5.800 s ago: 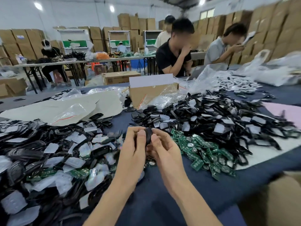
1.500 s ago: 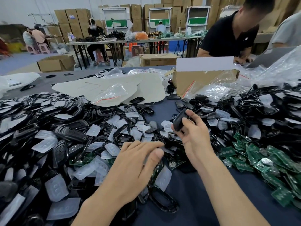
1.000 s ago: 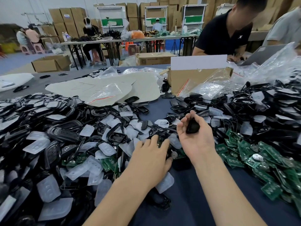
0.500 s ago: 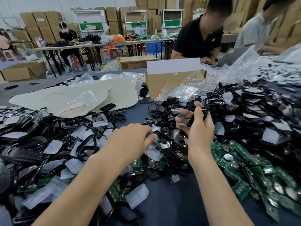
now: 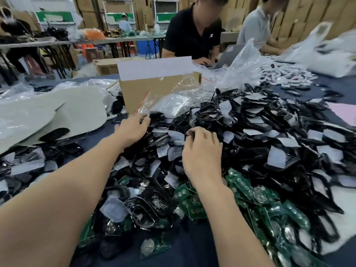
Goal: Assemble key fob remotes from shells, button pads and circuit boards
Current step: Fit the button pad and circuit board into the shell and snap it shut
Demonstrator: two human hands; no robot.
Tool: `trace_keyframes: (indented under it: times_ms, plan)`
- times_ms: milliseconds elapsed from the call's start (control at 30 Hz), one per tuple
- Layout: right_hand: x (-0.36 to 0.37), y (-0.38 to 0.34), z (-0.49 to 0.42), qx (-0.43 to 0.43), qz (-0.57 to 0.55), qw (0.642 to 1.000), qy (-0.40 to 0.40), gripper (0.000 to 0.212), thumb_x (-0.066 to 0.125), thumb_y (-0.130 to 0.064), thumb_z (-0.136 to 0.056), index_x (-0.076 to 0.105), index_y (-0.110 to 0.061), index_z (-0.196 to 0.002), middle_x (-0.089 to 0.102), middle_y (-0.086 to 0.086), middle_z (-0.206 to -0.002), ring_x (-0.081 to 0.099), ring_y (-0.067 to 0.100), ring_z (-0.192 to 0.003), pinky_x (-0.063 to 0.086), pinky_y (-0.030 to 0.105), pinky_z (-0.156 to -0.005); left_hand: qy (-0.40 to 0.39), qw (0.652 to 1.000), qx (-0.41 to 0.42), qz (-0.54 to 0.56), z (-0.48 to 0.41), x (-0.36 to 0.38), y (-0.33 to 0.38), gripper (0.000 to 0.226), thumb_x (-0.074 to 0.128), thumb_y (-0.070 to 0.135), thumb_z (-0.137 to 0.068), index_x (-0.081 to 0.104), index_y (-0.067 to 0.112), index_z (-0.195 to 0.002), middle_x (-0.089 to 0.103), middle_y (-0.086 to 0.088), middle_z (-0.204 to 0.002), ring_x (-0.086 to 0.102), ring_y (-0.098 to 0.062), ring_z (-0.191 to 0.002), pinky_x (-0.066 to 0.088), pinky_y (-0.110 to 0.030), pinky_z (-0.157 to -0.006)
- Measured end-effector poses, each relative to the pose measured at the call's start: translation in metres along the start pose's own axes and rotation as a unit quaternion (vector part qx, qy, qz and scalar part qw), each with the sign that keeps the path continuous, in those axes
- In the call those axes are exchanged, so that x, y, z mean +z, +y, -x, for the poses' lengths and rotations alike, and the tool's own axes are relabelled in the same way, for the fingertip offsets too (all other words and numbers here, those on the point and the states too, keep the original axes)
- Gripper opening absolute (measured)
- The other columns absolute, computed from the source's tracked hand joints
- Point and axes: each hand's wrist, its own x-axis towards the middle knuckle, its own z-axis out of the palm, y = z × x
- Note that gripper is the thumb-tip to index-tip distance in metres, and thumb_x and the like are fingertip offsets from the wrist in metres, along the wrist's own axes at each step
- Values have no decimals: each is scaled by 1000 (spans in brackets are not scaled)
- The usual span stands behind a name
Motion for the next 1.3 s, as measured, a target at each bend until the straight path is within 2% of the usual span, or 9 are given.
trace_keyframes:
  times_ms: [133,233,400,600,700,800,967,1133,1300]
  plan:
    - [1,2,-1,-7,-26,999,-26,33,31,-31,-107,47,-22,-134,43,1,-153,25,29,-148,22,49,-121,-11,999,42,-5,-10,10,7,40,36,47,-104,56,32,-135,54,-3,-144,47,-30,-132,33,-51,-112]
    - [0,-1,4,-19,-75,996,-46,31,33,-31,-106,48,-23,-133,49,-3,-145,33,24,-138,41,45,-104,-26,994,97,50,1,13,11,34,39,42,-105,60,26,-126,62,-2,-128,55,-24,-117,42,-40,-100]
    - [6,-11,15,-62,-114,990,-61,25,36,-30,-105,50,-26,-126,53,-6,-135,49,24,-118,38,37,-76,-50,985,166,13,42,-3,1,29,39,26,-107,57,17,-127,69,-8,-107,63,-27,-92,46,-30,-80]
    - [8,-22,27,-116,-74,989,-54,29,37,-27,-107,51,-20,-132,53,0,-138,46,24,-127,42,44,-102,-74,985,146,-48,99,-40,-32,34,39,45,-103,57,23,-122,64,9,-98,61,-14,-91,37,-26,-71]
    - [6,-28,38,-166,9,986,17,33,36,-23,-108,47,-21,-139,49,-1,-145,37,21,-140,30,41,-116,-88,985,110,-97,125,-59,-47,42,44,38,-104,48,19,-141,61,-1,-131,57,-22,-119,41,-29,-92]
    - [2,-38,55,-216,-63,973,53,38,43,-16,-106,48,-21,-143,51,2,-143,42,21,-132,38,41,-110,-62,984,105,-130,160,-74,-45,51,49,39,-102,37,24,-149,48,-1,-146,47,-19,-132,38,-33,-108]
    - [3,-55,78,-250,-231,940,1,34,38,-27,-109,49,-31,-142,63,-3,-128,60,12,-110,49,34,-92,-3,966,239,-95,262,-53,-10,32,38,55,-98,54,34,-117,49,15,-111,48,-8,-108,35,-18,-86]
    - [11,-60,94,-217,-295,930,-34,29,39,-33,-109,45,-42,-135,72,-13,-100,69,7,-92,59,40,-83,22,957,243,-159,314,-6,11,47,40,58,-92,57,28,-125,55,-1,-128,60,-22,-108,52,-32,-89]
    - [13,-61,101,-156,-404,901,-21,22,46,-33,-107,49,-45,-124,72,-20,-100,73,10,-83,62,31,-71,24,962,141,-233,277,-10,6,81,8,74,-86,22,34,-154,10,-3,-165,17,-23,-149,25,-38,-114]
